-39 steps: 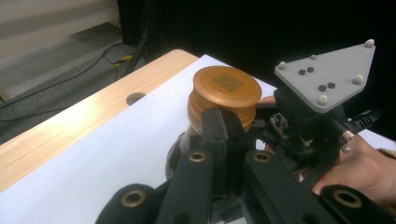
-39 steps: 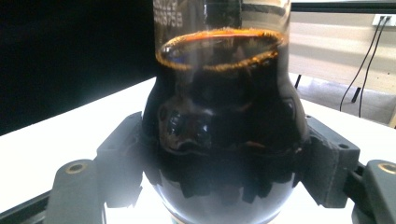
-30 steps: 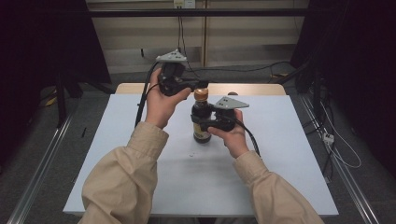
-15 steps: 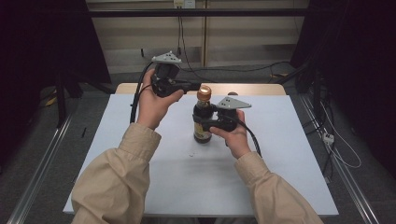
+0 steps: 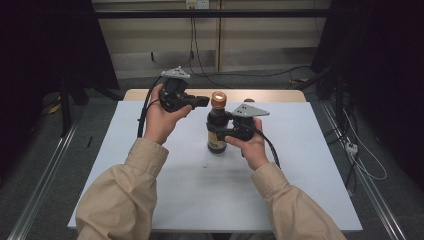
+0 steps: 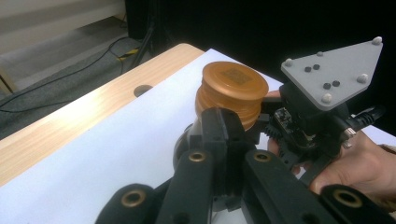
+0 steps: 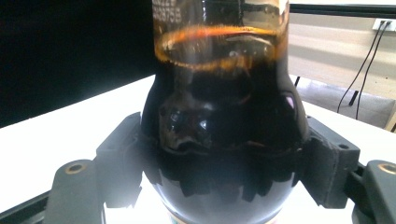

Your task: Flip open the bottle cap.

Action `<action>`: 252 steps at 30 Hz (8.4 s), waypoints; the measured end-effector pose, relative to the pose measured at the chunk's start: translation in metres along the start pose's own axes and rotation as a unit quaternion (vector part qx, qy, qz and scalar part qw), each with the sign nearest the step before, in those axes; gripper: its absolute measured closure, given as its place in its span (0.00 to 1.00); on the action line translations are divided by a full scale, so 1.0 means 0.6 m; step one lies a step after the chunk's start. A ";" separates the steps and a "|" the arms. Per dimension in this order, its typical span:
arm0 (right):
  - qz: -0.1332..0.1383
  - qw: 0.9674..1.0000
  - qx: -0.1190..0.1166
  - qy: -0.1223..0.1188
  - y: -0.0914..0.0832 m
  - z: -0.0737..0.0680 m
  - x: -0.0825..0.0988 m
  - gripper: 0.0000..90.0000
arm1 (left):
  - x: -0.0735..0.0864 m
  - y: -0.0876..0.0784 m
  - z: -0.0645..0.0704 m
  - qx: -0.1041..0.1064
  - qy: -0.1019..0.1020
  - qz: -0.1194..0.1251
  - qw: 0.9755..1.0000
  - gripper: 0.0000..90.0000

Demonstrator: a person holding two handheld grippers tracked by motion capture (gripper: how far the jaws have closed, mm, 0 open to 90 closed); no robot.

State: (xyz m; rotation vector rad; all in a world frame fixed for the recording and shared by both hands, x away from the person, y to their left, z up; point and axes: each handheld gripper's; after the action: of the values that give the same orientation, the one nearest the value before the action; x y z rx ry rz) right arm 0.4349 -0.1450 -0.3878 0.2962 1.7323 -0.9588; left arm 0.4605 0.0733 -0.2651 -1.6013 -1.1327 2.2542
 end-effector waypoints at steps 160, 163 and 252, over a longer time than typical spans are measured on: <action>-0.008 1.000 0.014 0.011 -0.008 -0.001 0.005 0.20 | 0.007 -0.030 0.002 0.014 0.003 0.026 1.000 0.64; -0.012 1.000 0.013 0.013 -0.014 0.001 0.007 0.19 | 0.022 -0.029 -0.002 0.010 0.002 0.030 1.000 0.51; -0.058 0.996 0.060 0.025 -0.219 0.010 0.197 0.13 | 0.382 -0.052 -0.024 -0.019 -0.056 0.044 0.997 0.08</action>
State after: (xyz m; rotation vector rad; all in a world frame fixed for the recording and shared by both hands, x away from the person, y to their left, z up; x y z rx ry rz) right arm 0.3126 -0.2639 -0.4337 0.3022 1.7569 -1.1514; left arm 0.3683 0.2211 -0.4177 -1.5858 -1.1599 2.4204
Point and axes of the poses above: each handheld gripper's, and its own axes: y roughly forward along the jaws, x roughly out of its underside, z roughly to its right, and after that the axes turned 11 degrees about -z, right-handed
